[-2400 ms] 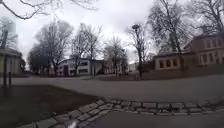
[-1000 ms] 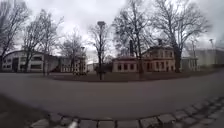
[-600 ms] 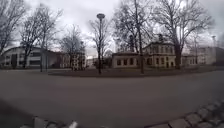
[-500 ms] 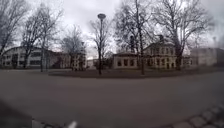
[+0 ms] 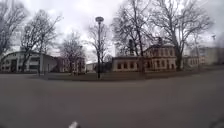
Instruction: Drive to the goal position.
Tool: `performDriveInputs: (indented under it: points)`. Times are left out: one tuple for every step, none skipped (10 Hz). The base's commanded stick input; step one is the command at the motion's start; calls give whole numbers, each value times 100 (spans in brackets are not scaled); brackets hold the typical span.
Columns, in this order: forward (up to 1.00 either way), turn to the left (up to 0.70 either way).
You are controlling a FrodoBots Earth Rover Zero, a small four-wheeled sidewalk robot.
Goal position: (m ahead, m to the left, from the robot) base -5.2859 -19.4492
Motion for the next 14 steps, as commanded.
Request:
performDriveInputs:
  points:
    - [70, 35]
    - [70, 35]
    - [70, 35]
    - [70, 35]
    - [70, 35]
    - [70, 35]
    - [70, 35]
    - [55, 0]
    - [0, 0]
    - [0, 0]
    - [0, 0]
    - [0, 0]
    - [0, 0]
    - [0, 0]
